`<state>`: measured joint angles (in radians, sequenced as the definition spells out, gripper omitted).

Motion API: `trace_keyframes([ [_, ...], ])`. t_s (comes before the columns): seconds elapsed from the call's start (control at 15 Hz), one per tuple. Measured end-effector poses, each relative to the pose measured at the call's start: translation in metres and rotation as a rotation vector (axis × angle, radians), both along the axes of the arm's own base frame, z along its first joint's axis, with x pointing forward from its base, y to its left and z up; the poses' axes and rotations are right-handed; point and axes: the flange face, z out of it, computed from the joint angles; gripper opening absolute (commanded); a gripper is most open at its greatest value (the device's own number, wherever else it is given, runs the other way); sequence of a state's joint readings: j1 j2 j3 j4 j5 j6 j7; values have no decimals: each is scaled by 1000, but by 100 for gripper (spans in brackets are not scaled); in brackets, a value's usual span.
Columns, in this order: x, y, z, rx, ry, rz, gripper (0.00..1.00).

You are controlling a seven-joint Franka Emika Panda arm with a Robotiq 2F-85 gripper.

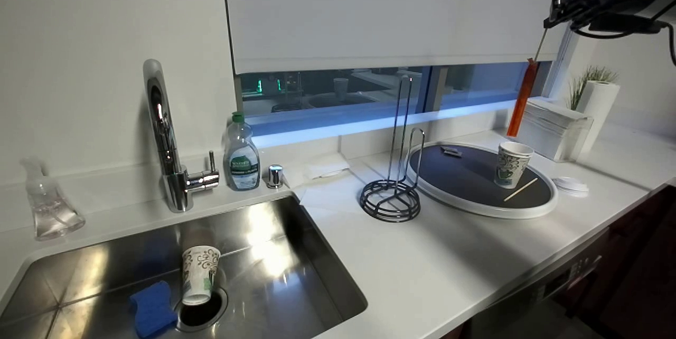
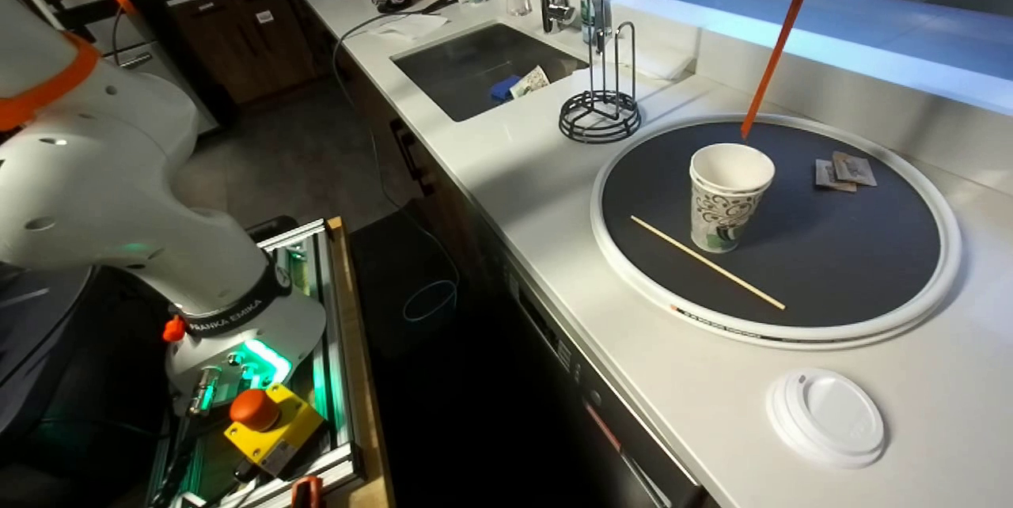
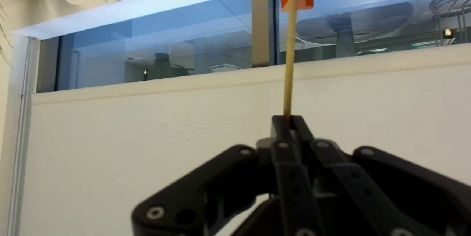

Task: Remove the stirrer from the orange packet and put it on the left side of the tray.

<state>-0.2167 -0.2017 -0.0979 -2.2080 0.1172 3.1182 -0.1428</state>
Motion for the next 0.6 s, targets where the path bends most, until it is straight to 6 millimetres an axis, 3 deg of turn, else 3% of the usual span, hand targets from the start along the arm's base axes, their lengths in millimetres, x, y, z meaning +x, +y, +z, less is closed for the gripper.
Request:
trace_keyframes([
  [0.33,2,3,-5,-9,33,14,2],
  [0.6,9,4,-29,12,150,33,2],
])
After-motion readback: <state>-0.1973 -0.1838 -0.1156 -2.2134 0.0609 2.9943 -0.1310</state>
